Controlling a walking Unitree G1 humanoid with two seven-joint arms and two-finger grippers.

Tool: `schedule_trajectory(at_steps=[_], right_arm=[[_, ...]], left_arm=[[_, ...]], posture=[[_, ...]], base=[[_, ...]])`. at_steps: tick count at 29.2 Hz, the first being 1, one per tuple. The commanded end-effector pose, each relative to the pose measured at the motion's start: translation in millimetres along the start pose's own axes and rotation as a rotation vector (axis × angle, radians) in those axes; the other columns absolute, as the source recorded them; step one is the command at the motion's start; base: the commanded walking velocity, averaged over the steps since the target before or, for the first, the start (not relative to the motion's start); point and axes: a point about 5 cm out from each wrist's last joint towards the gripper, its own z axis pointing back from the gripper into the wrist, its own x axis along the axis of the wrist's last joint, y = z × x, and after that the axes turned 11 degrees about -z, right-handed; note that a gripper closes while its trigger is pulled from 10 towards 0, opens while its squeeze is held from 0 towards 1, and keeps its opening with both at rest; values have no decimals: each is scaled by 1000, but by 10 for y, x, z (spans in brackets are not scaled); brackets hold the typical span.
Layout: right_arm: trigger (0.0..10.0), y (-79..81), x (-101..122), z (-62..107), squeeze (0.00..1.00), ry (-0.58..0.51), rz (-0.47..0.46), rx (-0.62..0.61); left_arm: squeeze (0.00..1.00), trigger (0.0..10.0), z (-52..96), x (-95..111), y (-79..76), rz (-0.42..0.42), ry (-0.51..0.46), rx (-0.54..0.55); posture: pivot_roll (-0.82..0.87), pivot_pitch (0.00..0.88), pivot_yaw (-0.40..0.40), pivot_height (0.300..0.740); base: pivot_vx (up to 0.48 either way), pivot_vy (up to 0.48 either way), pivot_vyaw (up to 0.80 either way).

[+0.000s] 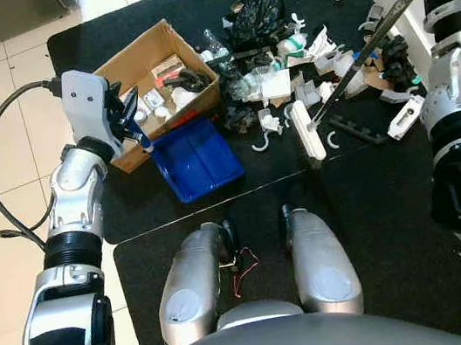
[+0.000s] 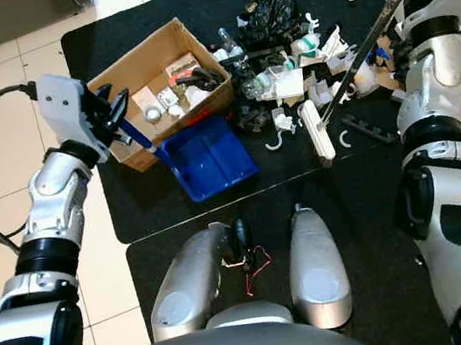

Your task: Sweep floor

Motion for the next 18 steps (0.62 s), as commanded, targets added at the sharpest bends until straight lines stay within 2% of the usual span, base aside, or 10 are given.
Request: schedule_trajectory(at_steps=[1, 14, 18], right_arm=[[10000, -21, 33, 7, 0, -25, -4, -4], [10000, -33, 16, 22, 0, -17, -3, -11], [10000, -44, 16, 26, 0, -15, -1, -13]], left_arm=[[0, 10000, 35, -3, 0, 4, 0, 9], [0, 10000, 44, 5, -25, 3, 0, 0], [0, 10000, 54, 2, -27, -1, 3, -4]], posture=[[57, 151, 54, 740], [57, 152, 57, 740], [58, 152, 54, 740]], base=[[259, -368, 0], [234, -350, 0], [0, 0, 0]])
